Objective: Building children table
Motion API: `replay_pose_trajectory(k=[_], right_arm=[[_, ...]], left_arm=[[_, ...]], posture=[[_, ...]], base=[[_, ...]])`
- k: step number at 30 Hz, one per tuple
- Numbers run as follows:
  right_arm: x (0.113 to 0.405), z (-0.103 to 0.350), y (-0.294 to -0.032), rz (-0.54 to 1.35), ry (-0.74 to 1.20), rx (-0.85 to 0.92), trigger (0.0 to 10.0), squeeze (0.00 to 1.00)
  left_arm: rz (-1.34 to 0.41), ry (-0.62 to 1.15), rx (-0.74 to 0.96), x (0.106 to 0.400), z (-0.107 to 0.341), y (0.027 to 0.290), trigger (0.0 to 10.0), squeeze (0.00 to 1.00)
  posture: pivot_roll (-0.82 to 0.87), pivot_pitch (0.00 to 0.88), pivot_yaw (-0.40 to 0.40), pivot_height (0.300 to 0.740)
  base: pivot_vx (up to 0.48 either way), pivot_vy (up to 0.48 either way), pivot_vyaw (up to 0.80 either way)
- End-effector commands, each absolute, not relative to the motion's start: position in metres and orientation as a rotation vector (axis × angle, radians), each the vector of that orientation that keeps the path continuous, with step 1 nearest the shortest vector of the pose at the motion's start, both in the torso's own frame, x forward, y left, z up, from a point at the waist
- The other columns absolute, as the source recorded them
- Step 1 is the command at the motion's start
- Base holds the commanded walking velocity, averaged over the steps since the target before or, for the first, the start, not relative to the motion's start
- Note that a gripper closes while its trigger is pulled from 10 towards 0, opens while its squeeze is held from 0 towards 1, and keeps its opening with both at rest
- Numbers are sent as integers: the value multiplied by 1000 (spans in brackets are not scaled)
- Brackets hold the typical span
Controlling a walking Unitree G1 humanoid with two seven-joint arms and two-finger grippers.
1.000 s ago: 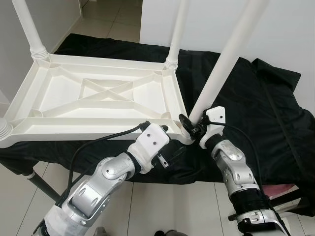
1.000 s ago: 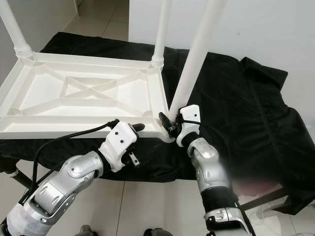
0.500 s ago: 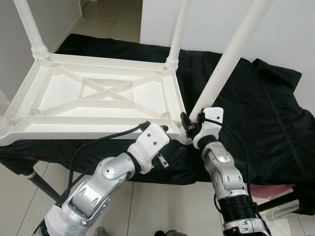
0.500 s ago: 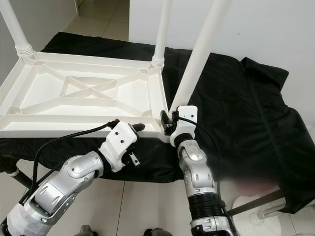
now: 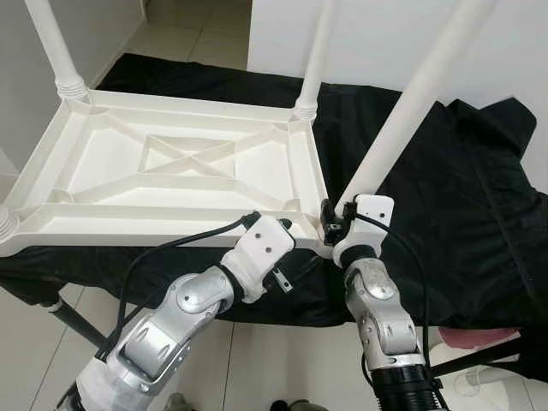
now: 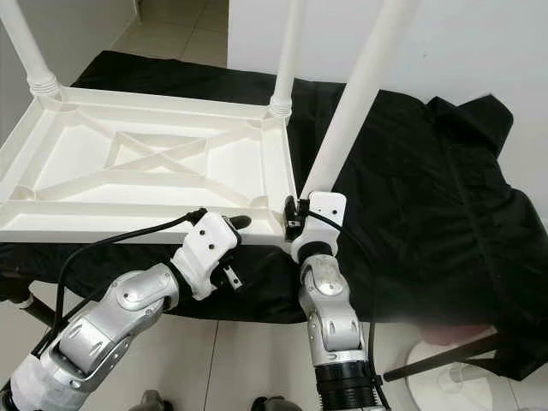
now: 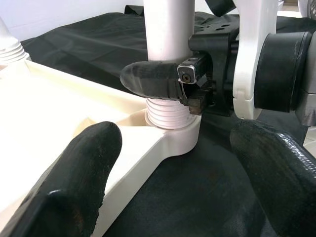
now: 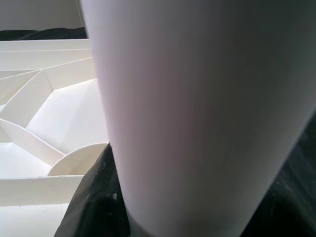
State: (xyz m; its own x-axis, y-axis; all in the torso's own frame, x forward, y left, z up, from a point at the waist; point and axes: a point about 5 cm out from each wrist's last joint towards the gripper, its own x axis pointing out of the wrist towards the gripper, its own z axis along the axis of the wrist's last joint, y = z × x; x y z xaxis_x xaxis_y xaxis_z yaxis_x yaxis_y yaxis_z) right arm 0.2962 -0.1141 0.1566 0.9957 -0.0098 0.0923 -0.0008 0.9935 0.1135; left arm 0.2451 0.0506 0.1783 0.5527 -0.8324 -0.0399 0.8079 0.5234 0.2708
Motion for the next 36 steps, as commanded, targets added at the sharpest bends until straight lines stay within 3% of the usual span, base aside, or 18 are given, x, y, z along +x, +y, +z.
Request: replay_pose_trajectory(k=[1,3,4,5,6,14,15,25,36], right_arm=[[284,144,-113,-42,-48,162,10000,0],[284,144,-115,-38,-50,163,10000,0],[284,144,-116,-30,-55,165,10000,235],[284,145,-116,-25,-58,167,10000,235],[286,147,-116,4,-78,175,10000,1000],[291,153,-120,130,-108,119,10000,1000],[292,153,-124,150,-110,100,10000,0],[312,156,-142,373,-142,-35,10000,0],[330,149,-127,650,-131,-124,10000,0]], left_arm=[[-1063,-82,278,242,175,49,10000,0],[-1062,-82,279,242,175,49,10000,0],[-1063,-82,278,242,175,49,10000,0],[-1063,-83,278,242,175,49,10000,0],[-1064,-82,278,242,175,49,10000,0],[-1066,-77,278,241,174,49,10000,0],[-1067,-77,279,241,174,49,10000,0],[-1070,-76,277,239,174,48,10000,0],[-1085,-85,283,241,176,46,10000,0]], posture=[[53,124,-105,740],[47,127,-101,740],[47,127,-101,740],[47,127,-101,740],[46,128,-100,740],[47,130,-97,740],[49,130,-97,740],[57,122,-98,740],[66,102,-92,740]], base=[[0,0,0],[0,0,0],[0,0,0],[0,0,0],[0,0,0],[0,0,0],[0,0,0],[0,0,0],[0,0,0]])
